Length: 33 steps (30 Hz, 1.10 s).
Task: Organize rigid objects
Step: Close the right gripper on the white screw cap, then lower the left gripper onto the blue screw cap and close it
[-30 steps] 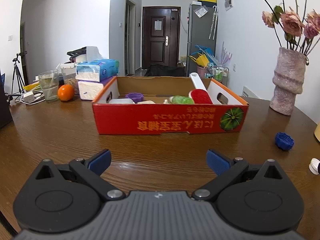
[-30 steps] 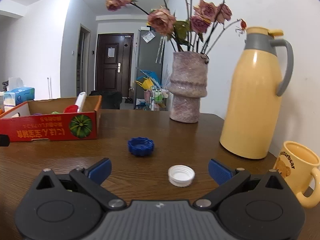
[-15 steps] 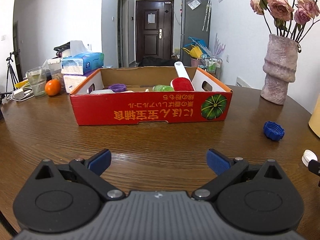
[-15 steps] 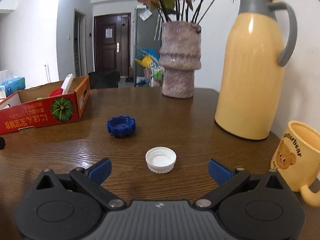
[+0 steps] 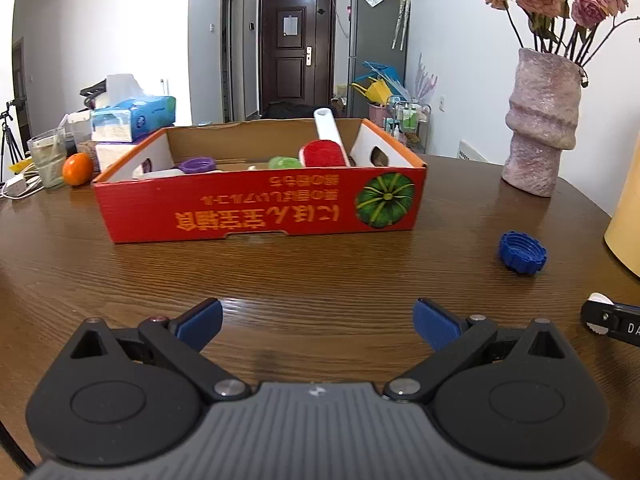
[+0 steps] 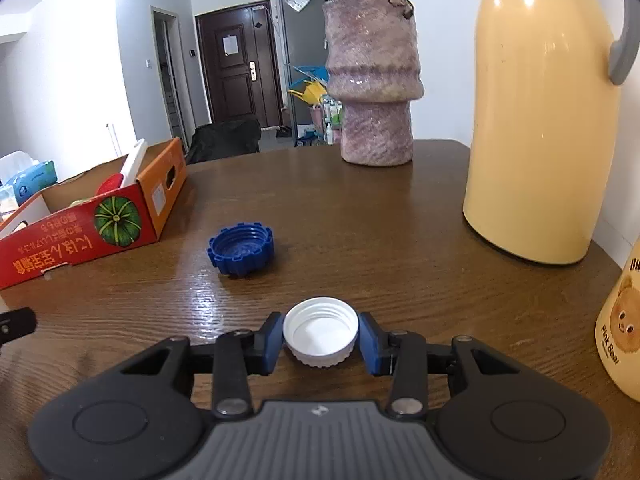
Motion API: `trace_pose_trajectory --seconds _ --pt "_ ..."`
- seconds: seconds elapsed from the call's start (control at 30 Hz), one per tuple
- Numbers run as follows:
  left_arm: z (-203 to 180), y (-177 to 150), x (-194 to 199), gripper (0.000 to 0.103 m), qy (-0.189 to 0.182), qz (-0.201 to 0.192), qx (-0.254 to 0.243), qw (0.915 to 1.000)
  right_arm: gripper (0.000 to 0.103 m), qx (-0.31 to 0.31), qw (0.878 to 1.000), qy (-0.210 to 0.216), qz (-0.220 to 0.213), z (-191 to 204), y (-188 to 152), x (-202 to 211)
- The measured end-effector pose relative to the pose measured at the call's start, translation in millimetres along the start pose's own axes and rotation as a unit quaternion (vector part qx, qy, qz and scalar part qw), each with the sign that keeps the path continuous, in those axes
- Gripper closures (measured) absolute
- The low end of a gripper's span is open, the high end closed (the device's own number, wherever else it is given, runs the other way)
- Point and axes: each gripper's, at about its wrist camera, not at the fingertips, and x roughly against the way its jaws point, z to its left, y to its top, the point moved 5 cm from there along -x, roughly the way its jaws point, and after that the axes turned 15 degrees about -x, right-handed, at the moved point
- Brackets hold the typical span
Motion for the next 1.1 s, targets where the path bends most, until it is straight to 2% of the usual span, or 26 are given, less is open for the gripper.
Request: trace_pose_trajectory --seconds 0.17,0.33,0.83,1.1 --pt "-20.0 6.1 -6.2 0.0 -0.006 0.004 -0.007 0.9999 0.064 0.0 0.999 0.015 -0.044 -2.9 12.6 6.1" --pt "-46.6 16.4 -12.3 0.0 -0.02 0.0 -0.013 0.9997 0.064 -0.023 0.998 -0.002 -0.066 -23.0 31.0 -1.7" --pt "-127.8 58.3 -52.7 0.0 -0.056 0.001 -0.023 0.9982 0.064 -0.054 0.994 -0.027 -0.095 -58.7 64.6 -23.1" --pt "-152.2 73.0 -75.9 0.0 -0.059 0.011 -0.025 0.9979 0.064 -0.072 0.992 -0.031 -0.102 -66.7 72.8 -28.7"
